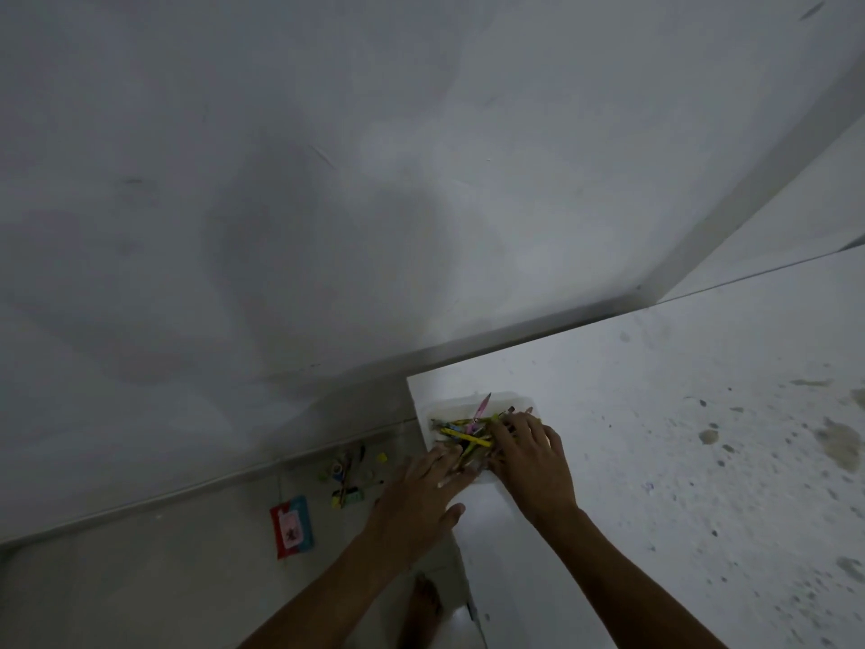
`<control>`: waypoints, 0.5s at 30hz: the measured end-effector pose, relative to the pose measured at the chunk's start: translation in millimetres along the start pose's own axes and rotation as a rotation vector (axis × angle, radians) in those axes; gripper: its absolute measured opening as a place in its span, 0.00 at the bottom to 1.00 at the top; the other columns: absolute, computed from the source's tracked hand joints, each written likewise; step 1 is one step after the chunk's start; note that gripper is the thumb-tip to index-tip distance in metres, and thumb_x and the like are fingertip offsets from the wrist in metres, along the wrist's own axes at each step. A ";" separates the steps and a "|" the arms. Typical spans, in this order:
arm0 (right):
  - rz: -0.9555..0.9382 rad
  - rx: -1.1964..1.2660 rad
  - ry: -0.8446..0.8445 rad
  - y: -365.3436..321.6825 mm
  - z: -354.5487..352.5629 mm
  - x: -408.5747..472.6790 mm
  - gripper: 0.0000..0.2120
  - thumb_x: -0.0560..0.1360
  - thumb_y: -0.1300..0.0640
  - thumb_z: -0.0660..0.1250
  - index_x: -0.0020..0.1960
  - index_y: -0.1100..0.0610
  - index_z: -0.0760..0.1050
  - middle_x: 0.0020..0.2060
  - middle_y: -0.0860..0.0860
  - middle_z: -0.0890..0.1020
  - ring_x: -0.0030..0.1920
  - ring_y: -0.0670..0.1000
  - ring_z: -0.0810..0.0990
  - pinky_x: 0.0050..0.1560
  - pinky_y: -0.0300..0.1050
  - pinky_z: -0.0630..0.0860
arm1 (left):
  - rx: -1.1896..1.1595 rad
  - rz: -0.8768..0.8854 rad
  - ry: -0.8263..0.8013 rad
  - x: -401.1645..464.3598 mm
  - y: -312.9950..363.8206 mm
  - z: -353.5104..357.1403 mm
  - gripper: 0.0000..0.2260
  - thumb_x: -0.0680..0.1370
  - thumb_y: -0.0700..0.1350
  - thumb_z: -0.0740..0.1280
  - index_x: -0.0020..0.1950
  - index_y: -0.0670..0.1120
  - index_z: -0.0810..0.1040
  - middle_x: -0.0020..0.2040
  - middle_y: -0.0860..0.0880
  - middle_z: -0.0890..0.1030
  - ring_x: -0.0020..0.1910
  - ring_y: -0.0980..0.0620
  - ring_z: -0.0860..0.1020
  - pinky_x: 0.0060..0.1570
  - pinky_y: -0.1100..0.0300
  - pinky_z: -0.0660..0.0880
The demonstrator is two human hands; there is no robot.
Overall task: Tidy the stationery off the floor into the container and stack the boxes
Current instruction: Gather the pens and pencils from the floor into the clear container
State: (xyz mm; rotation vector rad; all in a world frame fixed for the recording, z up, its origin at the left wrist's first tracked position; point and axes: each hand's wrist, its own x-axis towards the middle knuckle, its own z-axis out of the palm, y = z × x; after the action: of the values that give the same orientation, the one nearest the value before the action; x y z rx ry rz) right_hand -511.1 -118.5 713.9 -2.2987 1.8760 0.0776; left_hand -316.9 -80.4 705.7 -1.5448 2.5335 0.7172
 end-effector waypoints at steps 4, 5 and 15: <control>-0.046 0.078 0.080 7.9 6.1 -8.5 0.24 0.71 0.45 0.71 0.63 0.53 0.75 0.63 0.53 0.78 0.64 0.56 0.76 0.62 0.55 0.72 | 0.102 -0.002 0.035 -3.0 5.8 -3.3 0.22 0.78 0.58 0.58 0.72 0.58 0.65 0.76 0.52 0.62 0.75 0.51 0.59 0.71 0.43 0.58; -0.060 0.093 0.079 11.1 8.0 -10.7 0.25 0.74 0.44 0.67 0.68 0.53 0.72 0.67 0.54 0.74 0.68 0.56 0.72 0.65 0.56 0.69 | 0.139 -0.002 0.040 -2.6 7.3 -5.2 0.21 0.75 0.59 0.63 0.68 0.58 0.72 0.71 0.52 0.71 0.71 0.52 0.68 0.65 0.44 0.68; -0.057 0.053 -0.110 23.1 4.7 -5.0 0.29 0.79 0.38 0.37 0.77 0.47 0.54 0.77 0.50 0.56 0.77 0.52 0.53 0.75 0.55 0.47 | -0.049 0.005 0.137 7.3 4.1 -9.0 0.20 0.81 0.54 0.53 0.72 0.51 0.66 0.73 0.50 0.65 0.73 0.50 0.61 0.72 0.46 0.57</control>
State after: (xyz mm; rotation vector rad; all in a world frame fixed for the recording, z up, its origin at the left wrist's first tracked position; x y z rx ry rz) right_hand -534.4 -117.4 707.7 -2.2622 1.7377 0.1420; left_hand -322.5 -88.8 712.8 -1.6580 2.6355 0.7020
